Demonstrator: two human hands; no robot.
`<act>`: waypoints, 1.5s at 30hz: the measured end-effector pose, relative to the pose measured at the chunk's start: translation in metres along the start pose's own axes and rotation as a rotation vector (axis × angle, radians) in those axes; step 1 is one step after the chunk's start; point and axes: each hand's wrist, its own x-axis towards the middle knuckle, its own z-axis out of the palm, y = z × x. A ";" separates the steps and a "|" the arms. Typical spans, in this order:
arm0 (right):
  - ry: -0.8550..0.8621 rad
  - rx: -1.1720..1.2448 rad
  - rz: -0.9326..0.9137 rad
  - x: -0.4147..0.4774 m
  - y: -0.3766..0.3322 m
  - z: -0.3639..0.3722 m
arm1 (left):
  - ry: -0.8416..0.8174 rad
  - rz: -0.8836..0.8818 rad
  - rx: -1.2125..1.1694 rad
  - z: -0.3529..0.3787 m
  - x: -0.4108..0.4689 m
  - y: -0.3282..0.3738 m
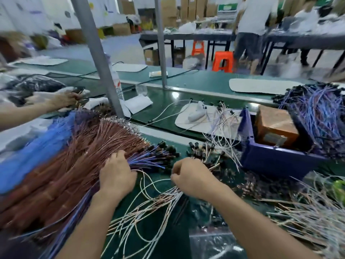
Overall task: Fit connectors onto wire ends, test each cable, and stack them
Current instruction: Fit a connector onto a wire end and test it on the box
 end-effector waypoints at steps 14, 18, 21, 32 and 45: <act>-0.177 -0.325 -0.281 -0.017 0.014 0.005 | -0.093 0.083 -0.320 0.021 0.020 0.060; -0.231 -0.276 -0.379 -0.026 0.018 0.004 | -0.172 0.152 -0.424 0.017 0.017 0.044; -0.121 -0.187 -0.335 -0.026 0.031 -0.009 | -0.214 0.138 -0.441 0.006 0.017 0.010; 0.030 -0.273 -0.271 -0.017 0.048 0.000 | -0.117 0.085 -0.355 0.002 0.009 0.006; 0.207 -0.164 -0.170 -0.018 0.035 -0.010 | -0.119 0.201 -0.354 -0.028 -0.009 -0.023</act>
